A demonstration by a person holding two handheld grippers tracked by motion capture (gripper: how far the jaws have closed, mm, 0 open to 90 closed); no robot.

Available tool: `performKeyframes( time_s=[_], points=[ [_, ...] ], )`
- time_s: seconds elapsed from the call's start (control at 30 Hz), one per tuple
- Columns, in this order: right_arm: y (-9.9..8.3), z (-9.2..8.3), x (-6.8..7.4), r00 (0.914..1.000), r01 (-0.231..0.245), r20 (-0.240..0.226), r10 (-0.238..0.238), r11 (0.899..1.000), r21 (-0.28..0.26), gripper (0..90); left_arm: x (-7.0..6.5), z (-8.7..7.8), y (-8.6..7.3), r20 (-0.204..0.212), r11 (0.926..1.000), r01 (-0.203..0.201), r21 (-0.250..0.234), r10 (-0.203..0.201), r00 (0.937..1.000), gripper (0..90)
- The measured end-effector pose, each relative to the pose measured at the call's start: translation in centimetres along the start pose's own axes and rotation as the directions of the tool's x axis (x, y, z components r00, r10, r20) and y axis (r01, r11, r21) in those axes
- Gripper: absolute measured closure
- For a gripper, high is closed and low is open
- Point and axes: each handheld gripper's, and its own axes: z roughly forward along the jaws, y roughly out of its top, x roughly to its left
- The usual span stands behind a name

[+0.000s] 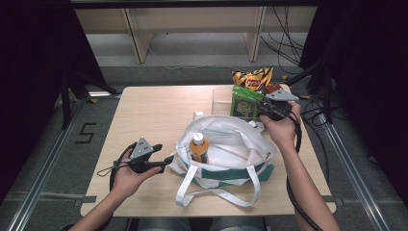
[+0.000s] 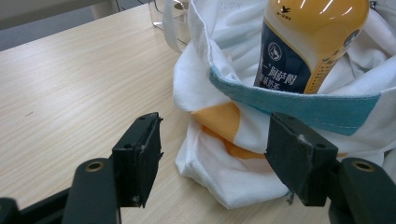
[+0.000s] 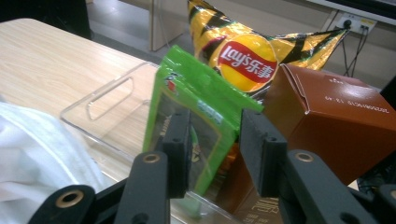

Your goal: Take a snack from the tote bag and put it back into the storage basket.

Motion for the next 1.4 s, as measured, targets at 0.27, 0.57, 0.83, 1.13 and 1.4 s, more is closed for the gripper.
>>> performKeyframes(
  time_s=[0.27, 0.57, 0.83, 1.13, 1.4],
  points=[
    [-0.5, -1.3, 0.6, 0.9956, -0.088, -0.031, 0.088, 0.996, -0.005, 56.1, 0.1, -0.5, 0.4, -0.006, 0.9998, -0.004, -0.019, 0.004, 1.0000, 34.7],
    [-1.5, -3.1, 0.6, 0.9917, -0.113, -0.061, 0.113, 0.994, 0.001, 52.6, -0.1, -1.0, 1.3, -0.003, 0.9989, -0.003, -0.046, 0.002, 1.0000, 34.0],
    [-2.1, -4.5, 1.0, 0.9842, -0.157, -0.086, 0.155, 0.987, -0.019, 50.6, -0.4, -1.8, 2.6, 0.001, 0.9963, -0.015, -0.085, 0.015, 0.9999, 33.7],
    [-2.9, -6.2, 1.3, 0.9804, -0.182, -0.082, 0.180, 0.983, -0.021, 47.7, -0.8, -1.9, 3.1, 0.022, 0.9947, 0.005, -0.102, -0.003, 0.9997, 33.4],
    [-3.8, -7.8, 1.4, 0.9785, -0.188, -0.091, 0.185, 0.982, -0.024, 46.5, -1.3, -1.9, 3.2, 0.025, 0.9950, -0.003, -0.100, 0.005, 0.9997, 33.4]
  ],
)
